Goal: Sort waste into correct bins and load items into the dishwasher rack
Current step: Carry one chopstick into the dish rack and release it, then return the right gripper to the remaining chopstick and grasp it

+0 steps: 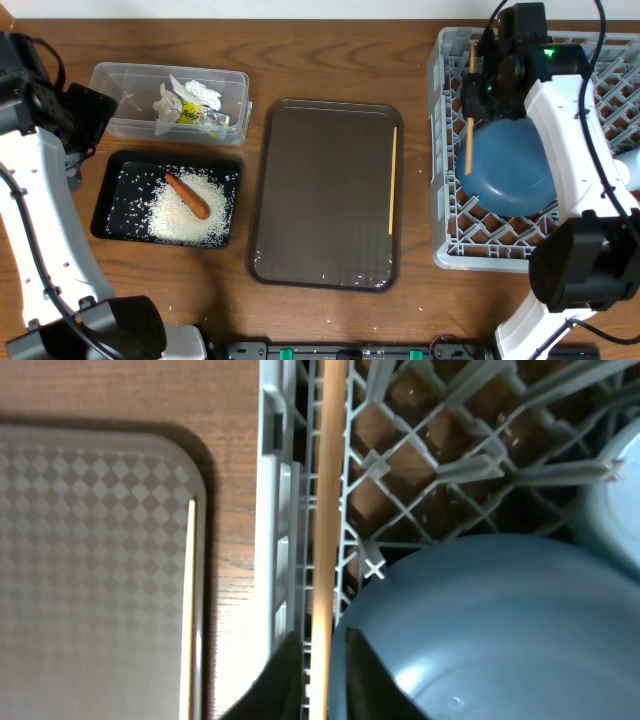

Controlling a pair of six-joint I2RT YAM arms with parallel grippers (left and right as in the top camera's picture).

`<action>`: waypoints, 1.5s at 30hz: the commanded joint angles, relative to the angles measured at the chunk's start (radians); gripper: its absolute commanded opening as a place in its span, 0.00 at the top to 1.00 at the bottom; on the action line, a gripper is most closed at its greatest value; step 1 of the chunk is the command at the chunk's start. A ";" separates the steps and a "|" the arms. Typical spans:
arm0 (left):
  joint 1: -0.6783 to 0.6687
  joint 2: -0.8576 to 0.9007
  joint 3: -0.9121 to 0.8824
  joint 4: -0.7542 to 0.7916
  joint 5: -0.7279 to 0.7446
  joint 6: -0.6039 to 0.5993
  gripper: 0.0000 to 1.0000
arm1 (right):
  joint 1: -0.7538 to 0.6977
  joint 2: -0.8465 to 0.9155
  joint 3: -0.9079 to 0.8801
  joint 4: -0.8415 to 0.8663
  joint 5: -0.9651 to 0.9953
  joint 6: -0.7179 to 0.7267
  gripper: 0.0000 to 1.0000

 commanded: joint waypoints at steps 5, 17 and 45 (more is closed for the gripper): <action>0.003 0.004 0.003 -0.003 -0.009 -0.009 0.01 | 0.008 0.016 -0.003 -0.013 -0.056 0.012 0.30; 0.003 0.004 0.003 -0.003 -0.009 -0.009 0.01 | 0.138 -0.070 -0.003 -0.066 -0.089 0.114 0.31; 0.003 0.004 0.003 -0.003 -0.009 -0.009 0.01 | 0.433 0.173 -0.151 0.031 0.116 0.425 0.50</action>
